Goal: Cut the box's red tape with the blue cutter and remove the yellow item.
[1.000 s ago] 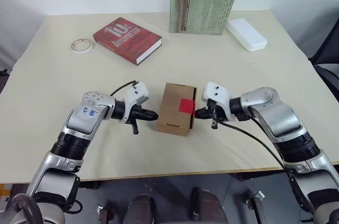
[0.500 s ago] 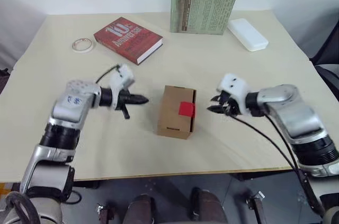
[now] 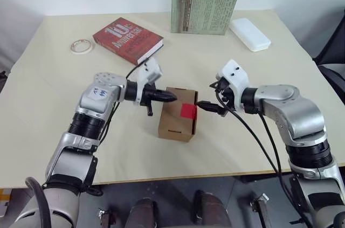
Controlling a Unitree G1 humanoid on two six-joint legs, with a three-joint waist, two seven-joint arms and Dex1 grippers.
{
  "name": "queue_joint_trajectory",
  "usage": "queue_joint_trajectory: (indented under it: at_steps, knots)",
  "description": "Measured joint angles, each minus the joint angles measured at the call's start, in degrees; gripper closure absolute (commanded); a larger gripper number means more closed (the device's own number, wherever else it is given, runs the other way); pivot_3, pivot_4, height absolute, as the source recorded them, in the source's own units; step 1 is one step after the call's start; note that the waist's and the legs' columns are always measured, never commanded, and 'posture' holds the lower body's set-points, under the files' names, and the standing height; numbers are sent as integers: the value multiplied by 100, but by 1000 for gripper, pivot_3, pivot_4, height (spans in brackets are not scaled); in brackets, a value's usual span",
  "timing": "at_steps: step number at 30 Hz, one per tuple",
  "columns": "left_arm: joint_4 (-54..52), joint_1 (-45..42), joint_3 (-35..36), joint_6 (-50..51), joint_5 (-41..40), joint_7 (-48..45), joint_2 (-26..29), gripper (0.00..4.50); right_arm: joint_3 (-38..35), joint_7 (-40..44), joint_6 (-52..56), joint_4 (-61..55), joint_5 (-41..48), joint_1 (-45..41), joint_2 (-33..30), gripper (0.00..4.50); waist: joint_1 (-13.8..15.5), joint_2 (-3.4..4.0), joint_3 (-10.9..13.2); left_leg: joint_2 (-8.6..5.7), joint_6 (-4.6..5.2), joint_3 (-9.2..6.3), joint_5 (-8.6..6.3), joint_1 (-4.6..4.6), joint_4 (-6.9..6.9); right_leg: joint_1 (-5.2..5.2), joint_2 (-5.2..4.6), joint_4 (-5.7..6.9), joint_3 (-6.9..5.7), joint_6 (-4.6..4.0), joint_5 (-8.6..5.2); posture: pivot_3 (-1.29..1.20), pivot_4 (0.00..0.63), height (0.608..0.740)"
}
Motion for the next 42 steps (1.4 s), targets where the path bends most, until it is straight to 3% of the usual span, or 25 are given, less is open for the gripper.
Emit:
queue_joint_trajectory:
  at_steps: [6,16,22,27,34,42]
  knots:
    - [58,1,-110,-468,189,-67,-17,4500,197,-38,-21,-131,44,150,-104,42,13,0,-1,0,0,0,0,3,4,3,-1,2,2,0,0,0,150,740]
    - [41,75,-54,-520,226,-70,2,4500,902,305,-564,-108,-157,804,-940,42,7,-6,-4,0,4,1,-4,16,4,14,-1,0,4,0,0,0,150,740]
    - [-217,220,-20,-417,222,57,-11,4500,740,318,-574,-127,-86,1001,-1061,42,10,-6,-4,1,4,1,-4,17,6,16,-1,0,4,0,0,0,150,740]
    - [-344,322,59,-348,216,148,-16,4500,-64,144,267,-163,499,1211,-690,42,15,-6,-4,1,4,0,-4,17,10,17,-1,3,5,-1,0,0,150,740]
    - [-447,375,72,-285,216,278,-48,4500,-1262,-381,1966,-121,1389,1184,529,42,16,-4,-5,2,4,-1,-4,20,9,18,-1,6,6,-1,0,0,150,740]
    - [-461,450,111,-260,216,400,-114,4500,-1552,-678,2090,699,1671,762,1189,42,-7,-4,-13,3,5,-1,-4,31,8,23,-1,12,7,-2,0,0,150,740]
